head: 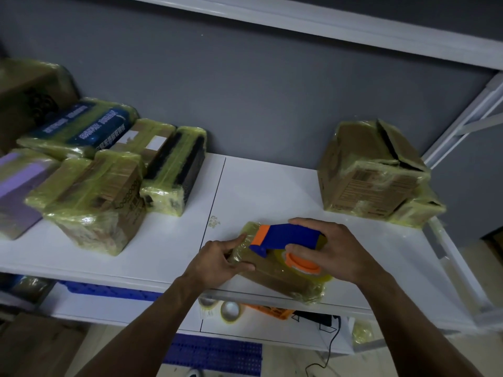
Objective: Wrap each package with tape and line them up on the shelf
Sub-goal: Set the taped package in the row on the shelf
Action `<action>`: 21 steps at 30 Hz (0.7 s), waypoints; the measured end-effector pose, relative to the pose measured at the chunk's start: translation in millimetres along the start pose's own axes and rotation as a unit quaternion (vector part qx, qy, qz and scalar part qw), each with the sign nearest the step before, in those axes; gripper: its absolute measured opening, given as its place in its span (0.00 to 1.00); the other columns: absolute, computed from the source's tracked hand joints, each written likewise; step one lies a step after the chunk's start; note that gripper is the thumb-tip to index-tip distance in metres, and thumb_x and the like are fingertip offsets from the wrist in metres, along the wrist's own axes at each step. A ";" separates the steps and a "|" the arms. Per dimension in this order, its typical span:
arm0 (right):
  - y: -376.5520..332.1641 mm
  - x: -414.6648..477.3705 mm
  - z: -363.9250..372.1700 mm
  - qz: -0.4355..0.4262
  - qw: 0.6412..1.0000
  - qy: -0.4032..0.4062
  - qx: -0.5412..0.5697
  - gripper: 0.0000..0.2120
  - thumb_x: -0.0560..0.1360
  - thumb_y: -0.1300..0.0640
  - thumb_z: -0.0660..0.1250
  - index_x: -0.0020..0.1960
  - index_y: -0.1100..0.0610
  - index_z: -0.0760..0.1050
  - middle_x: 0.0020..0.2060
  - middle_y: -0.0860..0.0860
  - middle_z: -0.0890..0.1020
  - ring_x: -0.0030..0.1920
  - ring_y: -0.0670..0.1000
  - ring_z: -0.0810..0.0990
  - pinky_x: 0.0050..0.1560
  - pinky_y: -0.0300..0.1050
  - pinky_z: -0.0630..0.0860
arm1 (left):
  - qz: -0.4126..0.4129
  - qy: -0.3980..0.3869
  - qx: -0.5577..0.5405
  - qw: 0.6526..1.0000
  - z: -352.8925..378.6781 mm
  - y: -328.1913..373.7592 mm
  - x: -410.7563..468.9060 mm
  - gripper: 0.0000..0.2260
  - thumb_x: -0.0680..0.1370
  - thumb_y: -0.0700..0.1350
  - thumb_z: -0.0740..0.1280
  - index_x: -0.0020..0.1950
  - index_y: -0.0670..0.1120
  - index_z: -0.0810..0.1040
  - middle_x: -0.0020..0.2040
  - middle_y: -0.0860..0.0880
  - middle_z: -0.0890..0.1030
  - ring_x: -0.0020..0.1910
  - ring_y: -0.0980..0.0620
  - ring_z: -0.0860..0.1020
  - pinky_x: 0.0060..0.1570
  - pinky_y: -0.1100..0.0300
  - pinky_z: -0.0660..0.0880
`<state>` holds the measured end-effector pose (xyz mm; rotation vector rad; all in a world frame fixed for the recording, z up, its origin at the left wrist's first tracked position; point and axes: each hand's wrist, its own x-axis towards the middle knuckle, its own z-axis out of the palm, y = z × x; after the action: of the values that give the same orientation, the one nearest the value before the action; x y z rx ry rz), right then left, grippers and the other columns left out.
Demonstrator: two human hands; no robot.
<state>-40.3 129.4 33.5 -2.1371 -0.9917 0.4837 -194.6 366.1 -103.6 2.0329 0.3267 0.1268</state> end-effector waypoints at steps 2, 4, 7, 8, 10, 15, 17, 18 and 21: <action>5.0 -5.2 -9.3 0.003 1.000 0.009 -0.008 0.31 0.65 0.26 0.74 0.66 0.30 0.74 0.58 0.27 0.79 0.60 0.33 0.77 0.47 0.28 0.76 | -0.012 -0.001 -0.010 1.000 1.8 -1.1 0.0 0.34 0.65 0.67 0.77 0.69 0.75 0.67 0.49 0.64 0.85 0.52 0.65 0.82 0.59 0.55 0.79; 8.8 -10.1 -16.8 0.010 1.000 0.014 -0.016 0.33 0.63 0.24 0.73 0.66 0.30 0.75 0.58 0.27 0.79 0.59 0.32 0.77 0.48 0.28 0.77 | -0.022 0.007 -0.012 1.000 2.4 -3.1 0.1 0.38 0.64 0.68 0.77 0.73 0.67 0.70 0.50 0.64 0.85 0.52 0.65 0.82 0.60 0.55 0.79; 12.2 -11.1 -14.8 0.023 1.000 -0.001 -0.014 0.31 0.63 0.29 0.74 0.65 0.34 0.78 0.56 0.30 0.81 0.59 0.34 0.78 0.54 0.33 0.77 | -0.022 0.011 0.000 1.000 0.9 -3.3 0.6 0.41 0.62 0.71 0.76 0.73 0.64 0.71 0.49 0.65 0.85 0.52 0.66 0.82 0.59 0.57 0.79; 12.0 -9.8 -10.9 0.025 1.000 -0.008 -0.018 0.31 0.63 0.31 0.75 0.65 0.36 0.79 0.56 0.33 0.82 0.58 0.34 0.78 0.55 0.34 0.77 | -0.022 0.010 0.007 1.000 0.8 -3.4 0.6 0.41 0.62 0.72 0.76 0.73 0.66 0.71 0.49 0.65 0.85 0.52 0.66 0.82 0.59 0.57 0.79; 10.3 -4.6 -3.8 0.029 0.999 -0.012 -0.028 0.28 0.66 0.35 0.76 0.65 0.38 0.79 0.56 0.35 0.82 0.56 0.33 0.78 0.53 0.30 0.75 | -0.020 0.017 0.024 0.999 -0.4 -2.3 -0.1 0.38 0.61 0.74 0.75 0.70 0.72 0.69 0.48 0.66 0.85 0.51 0.67 0.82 0.57 0.60 0.79; 2.6 8.1 8.5 0.024 0.999 -0.020 -0.017 0.17 0.70 0.40 0.77 0.57 0.30 0.77 0.50 0.33 0.82 0.54 0.31 0.77 0.47 0.27 0.73 | -0.014 0.037 0.088 0.995 -21.3 -3.3 -3.2 0.38 0.62 0.78 0.70 0.71 0.74 0.65 0.50 0.60 0.86 0.53 0.64 0.82 0.57 0.57 0.79; -4.3 13.6 17.6 0.006 1.000 -0.019 -0.004 0.14 0.70 0.40 0.76 0.51 0.25 0.76 0.49 0.31 0.82 0.52 0.34 0.79 0.45 0.25 0.74 | -0.023 0.034 0.141 0.989 -38.0 -3.3 -4.2 0.38 0.62 0.82 0.64 0.72 0.76 0.62 0.50 0.59 0.86 0.51 0.60 0.82 0.55 0.55 0.79; -7.4 17.1 23.1 -0.005 1.000 -0.014 0.002 0.14 0.70 0.39 0.75 0.50 0.24 0.76 0.49 0.31 0.82 0.51 0.35 0.80 0.45 0.25 0.74 | -0.030 0.032 0.181 0.983 -46.7 -2.0 -4.9 0.39 0.63 0.83 0.60 0.72 0.77 0.60 0.51 0.59 0.85 0.51 0.58 0.82 0.54 0.55 0.79; -12.1 27.5 37.1 -0.015 1.000 0.005 0.016 0.13 0.67 0.35 0.72 0.51 0.27 0.76 0.49 0.33 0.81 0.50 0.37 0.80 0.47 0.29 0.76 | -0.015 0.020 0.249 0.968 -61.0 2.9 -3.8 0.39 0.68 0.80 0.60 0.77 0.72 0.57 0.71 0.67 0.72 0.65 0.57 0.78 0.58 0.57 0.77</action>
<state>-50.8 172.8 16.7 -2.0915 -1.0034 0.4702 -211.7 415.8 -72.4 2.5231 0.4486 0.0696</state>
